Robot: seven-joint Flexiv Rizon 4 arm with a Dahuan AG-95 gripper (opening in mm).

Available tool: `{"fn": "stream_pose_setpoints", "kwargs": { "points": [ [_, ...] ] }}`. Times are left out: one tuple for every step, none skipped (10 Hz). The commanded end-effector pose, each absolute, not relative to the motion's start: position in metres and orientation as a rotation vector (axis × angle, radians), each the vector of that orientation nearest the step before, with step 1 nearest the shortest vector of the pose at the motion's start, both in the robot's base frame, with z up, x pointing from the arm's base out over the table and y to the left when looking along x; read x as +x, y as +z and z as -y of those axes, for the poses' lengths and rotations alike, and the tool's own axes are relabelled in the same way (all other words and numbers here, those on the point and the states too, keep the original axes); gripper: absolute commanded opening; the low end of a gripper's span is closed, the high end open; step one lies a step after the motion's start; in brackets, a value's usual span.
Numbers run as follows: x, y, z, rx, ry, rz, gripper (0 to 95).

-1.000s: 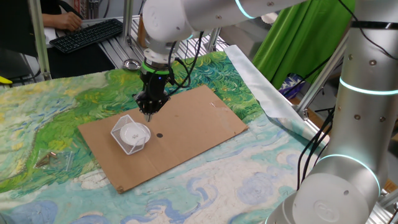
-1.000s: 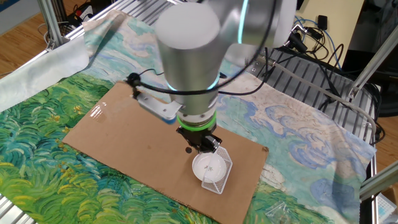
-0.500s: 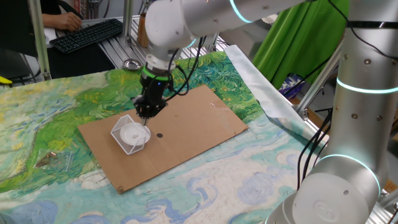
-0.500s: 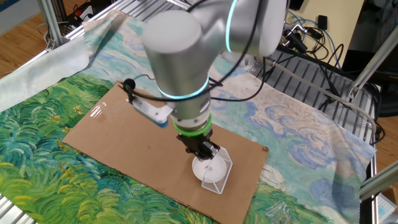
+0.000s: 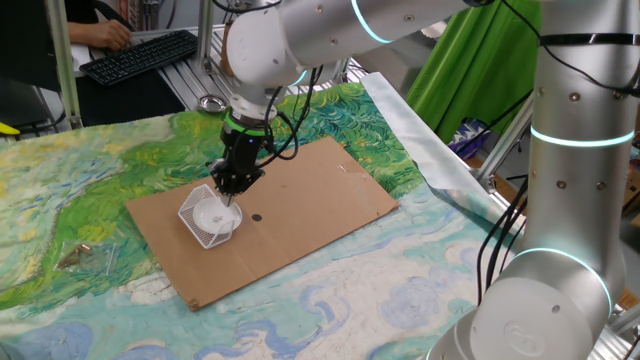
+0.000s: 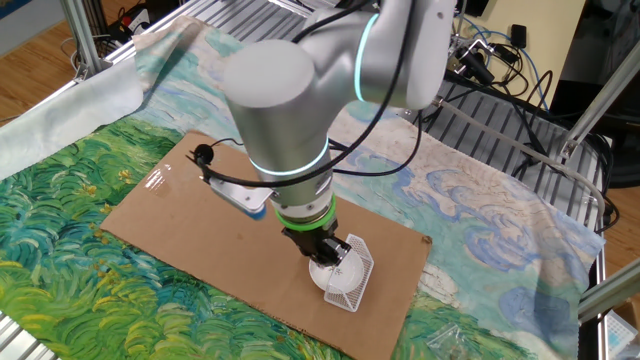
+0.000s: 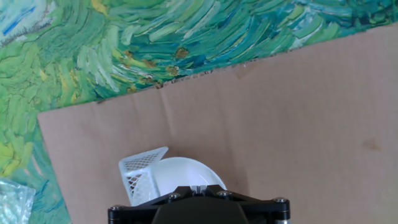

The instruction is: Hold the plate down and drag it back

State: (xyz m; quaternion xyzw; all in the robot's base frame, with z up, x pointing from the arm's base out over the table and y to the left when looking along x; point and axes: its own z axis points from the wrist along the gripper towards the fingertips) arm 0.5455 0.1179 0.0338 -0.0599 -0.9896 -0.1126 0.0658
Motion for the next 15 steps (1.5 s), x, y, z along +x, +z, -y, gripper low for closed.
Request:
{"fn": "stream_pose_setpoints", "kwargs": {
  "points": [
    [0.547,0.031,-0.118,-0.175,-0.358,2.98,0.0],
    [0.546,0.03,-0.118,-0.172,-0.36,2.979,0.0],
    [0.546,0.028,-0.118,-0.173,-0.369,2.977,0.0],
    [0.546,0.026,-0.118,-0.174,-0.375,2.975,0.0],
    [0.546,0.025,-0.118,-0.172,-0.38,2.973,0.0],
    [0.546,0.023,-0.118,-0.173,-0.385,2.972,0.0],
    [0.545,0.022,-0.118,-0.174,-0.385,2.973,0.0],
    [0.543,0.02,-0.118,-0.176,-0.385,2.974,0.0],
    [0.541,0.018,-0.119,-0.178,-0.386,2.973,0.0],
    [0.54,0.017,-0.119,-0.18,-0.386,2.973,0.0],
    [0.539,0.016,-0.119,-0.182,-0.385,2.974,0.0],
    [0.537,0.015,-0.118,-0.183,-0.384,2.975,0.0],
    [0.536,0.015,-0.118,-0.184,-0.382,2.975,0.0],
    [0.535,0.014,-0.118,-0.186,-0.38,2.976,0.0],
    [0.535,0.014,-0.118,-0.186,-0.38,2.975,0.0]
  ]
}}
